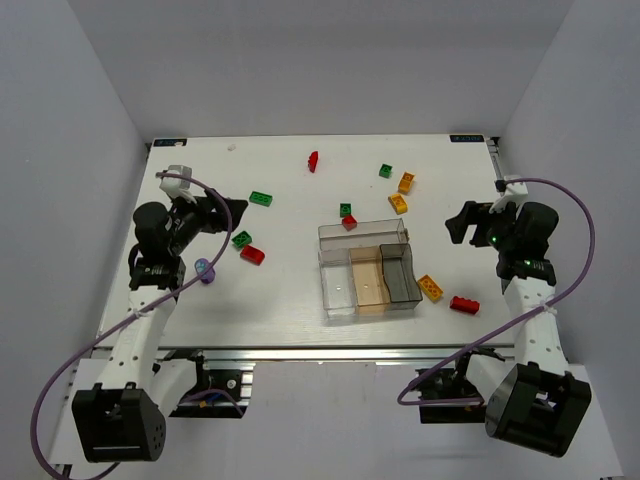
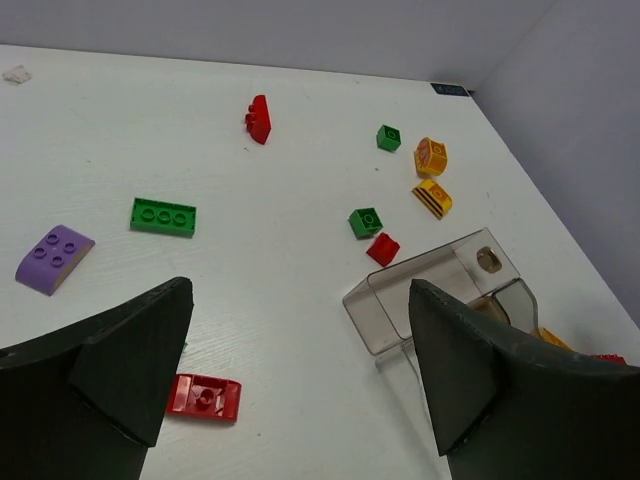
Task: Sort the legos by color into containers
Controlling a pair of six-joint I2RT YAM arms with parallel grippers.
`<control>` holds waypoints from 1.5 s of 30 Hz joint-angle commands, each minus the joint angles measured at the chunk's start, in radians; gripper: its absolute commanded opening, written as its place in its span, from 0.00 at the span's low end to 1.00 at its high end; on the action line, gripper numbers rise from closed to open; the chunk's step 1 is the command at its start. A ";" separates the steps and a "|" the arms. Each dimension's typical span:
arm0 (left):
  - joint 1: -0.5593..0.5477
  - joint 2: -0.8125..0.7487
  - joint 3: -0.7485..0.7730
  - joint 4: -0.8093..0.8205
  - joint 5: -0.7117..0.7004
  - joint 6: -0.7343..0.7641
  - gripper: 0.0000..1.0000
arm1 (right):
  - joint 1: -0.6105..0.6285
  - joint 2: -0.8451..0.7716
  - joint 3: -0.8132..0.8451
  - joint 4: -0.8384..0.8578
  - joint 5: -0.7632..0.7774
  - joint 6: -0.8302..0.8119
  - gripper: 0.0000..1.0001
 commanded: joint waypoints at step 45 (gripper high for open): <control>-0.042 0.945 0.620 -0.361 -0.406 0.656 0.94 | -0.007 -0.106 -0.009 -0.118 -0.245 -0.382 0.89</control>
